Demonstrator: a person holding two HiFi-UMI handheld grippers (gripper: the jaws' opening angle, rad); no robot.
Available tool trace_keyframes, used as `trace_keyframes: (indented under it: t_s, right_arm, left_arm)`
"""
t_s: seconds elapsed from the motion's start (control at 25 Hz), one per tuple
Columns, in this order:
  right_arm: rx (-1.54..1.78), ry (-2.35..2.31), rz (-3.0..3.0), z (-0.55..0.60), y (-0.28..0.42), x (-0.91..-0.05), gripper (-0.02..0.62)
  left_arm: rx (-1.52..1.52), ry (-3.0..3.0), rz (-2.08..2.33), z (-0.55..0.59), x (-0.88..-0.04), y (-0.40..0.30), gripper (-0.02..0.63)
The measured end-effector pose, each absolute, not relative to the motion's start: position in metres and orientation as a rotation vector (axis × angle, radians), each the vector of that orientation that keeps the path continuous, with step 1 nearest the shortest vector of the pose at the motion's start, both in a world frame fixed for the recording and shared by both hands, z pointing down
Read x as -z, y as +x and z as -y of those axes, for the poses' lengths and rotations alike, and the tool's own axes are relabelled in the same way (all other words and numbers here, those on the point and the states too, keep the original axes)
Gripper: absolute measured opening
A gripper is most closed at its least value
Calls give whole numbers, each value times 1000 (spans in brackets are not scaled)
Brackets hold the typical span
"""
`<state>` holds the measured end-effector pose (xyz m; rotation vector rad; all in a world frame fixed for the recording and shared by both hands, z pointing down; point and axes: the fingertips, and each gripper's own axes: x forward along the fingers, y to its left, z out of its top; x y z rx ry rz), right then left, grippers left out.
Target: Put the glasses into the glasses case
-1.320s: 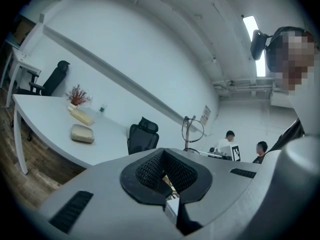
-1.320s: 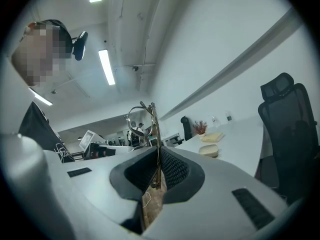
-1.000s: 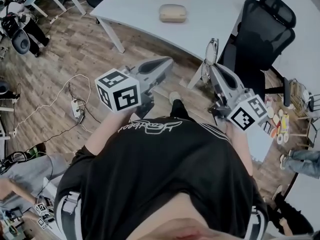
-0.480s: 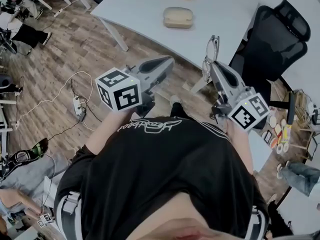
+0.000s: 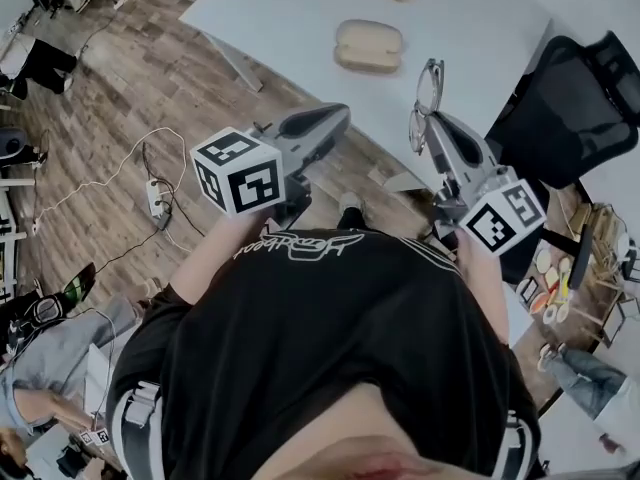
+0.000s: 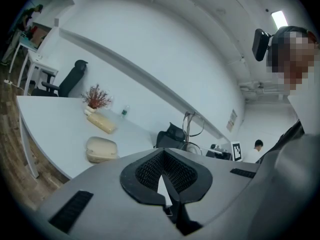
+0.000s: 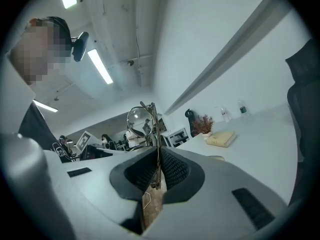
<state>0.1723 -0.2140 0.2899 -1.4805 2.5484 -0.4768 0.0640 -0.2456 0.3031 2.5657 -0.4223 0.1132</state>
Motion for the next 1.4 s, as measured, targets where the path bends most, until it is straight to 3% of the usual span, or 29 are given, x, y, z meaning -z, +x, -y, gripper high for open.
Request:
trace_keyframes:
  t_s: [0.48, 1.4]
  right_arm:
    - [525, -1455, -2630, 302, 194, -310, 25]
    - [195, -1605, -2927, 408, 201, -350, 23]
  left_arm:
    - [-120, 2478, 500, 321, -334, 82, 6]
    - [-151, 2373, 650, 386, -380, 78, 6]
